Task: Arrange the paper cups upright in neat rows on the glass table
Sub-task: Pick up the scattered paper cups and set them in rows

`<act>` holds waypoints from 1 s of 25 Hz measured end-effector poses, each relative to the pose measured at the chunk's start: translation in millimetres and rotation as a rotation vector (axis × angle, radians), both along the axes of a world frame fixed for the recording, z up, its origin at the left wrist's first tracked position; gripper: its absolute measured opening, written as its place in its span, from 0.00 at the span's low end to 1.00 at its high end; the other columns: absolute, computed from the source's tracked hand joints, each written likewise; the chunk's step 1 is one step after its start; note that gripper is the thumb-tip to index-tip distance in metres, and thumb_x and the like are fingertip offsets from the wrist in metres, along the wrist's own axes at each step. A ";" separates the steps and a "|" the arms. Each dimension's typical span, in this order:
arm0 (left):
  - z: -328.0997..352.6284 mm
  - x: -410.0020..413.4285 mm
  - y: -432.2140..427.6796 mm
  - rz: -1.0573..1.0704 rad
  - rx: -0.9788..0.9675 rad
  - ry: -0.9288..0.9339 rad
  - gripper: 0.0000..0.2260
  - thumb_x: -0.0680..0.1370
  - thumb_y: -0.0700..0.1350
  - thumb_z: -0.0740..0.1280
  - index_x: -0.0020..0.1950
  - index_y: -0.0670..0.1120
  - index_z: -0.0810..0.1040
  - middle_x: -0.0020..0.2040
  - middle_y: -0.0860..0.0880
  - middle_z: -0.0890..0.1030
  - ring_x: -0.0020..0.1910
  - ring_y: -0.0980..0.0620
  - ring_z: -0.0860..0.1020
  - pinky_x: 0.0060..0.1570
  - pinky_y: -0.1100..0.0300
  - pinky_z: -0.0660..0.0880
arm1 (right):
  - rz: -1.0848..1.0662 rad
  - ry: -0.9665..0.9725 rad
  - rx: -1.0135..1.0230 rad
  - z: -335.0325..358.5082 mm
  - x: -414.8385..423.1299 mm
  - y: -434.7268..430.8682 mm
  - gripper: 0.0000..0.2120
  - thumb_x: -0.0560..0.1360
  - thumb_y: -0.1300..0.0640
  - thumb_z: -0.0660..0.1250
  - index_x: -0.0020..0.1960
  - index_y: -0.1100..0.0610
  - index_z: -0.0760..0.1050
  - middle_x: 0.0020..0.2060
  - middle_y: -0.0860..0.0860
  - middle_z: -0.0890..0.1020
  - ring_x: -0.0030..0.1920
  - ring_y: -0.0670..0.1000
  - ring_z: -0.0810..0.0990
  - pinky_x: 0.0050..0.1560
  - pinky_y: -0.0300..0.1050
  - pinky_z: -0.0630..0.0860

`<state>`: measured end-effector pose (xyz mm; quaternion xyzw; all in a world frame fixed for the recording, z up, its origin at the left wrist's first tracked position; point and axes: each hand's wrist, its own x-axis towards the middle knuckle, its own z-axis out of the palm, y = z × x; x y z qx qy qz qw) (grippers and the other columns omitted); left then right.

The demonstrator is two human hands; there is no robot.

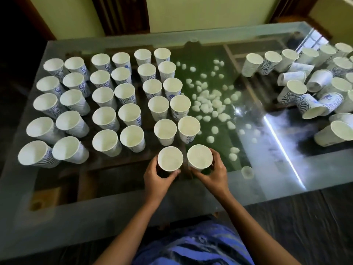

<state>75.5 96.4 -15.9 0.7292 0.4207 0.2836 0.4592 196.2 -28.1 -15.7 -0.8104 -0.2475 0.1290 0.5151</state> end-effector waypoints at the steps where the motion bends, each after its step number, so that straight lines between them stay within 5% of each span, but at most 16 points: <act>1: -0.5 0.5 1.8 -0.005 -0.009 -0.005 0.29 0.58 0.41 0.81 0.55 0.38 0.77 0.53 0.42 0.81 0.51 0.52 0.75 0.49 0.75 0.65 | -0.009 -0.005 -0.005 -0.1 -0.1 2.4 0.34 0.59 0.53 0.80 0.61 0.53 0.69 0.53 0.44 0.76 0.52 0.44 0.76 0.53 0.43 0.76; 18: 1.9 -23.9 -27.7 0.108 -0.143 -0.022 0.27 0.63 0.37 0.78 0.60 0.38 0.75 0.55 0.46 0.77 0.54 0.49 0.77 0.54 0.58 0.74 | 0.025 0.106 -0.002 -6.2 1.6 -29.2 0.42 0.61 0.55 0.80 0.69 0.54 0.63 0.59 0.49 0.75 0.58 0.48 0.76 0.58 0.41 0.74; 25: 16.7 8.4 -129.7 0.004 -0.124 -0.069 0.20 0.66 0.36 0.75 0.57 0.41 0.76 0.52 0.46 0.79 0.50 0.53 0.77 0.49 0.68 0.74 | 0.010 0.156 0.055 4.4 37.0 -136.7 0.34 0.64 0.55 0.77 0.66 0.50 0.66 0.58 0.49 0.76 0.57 0.45 0.77 0.56 0.37 0.74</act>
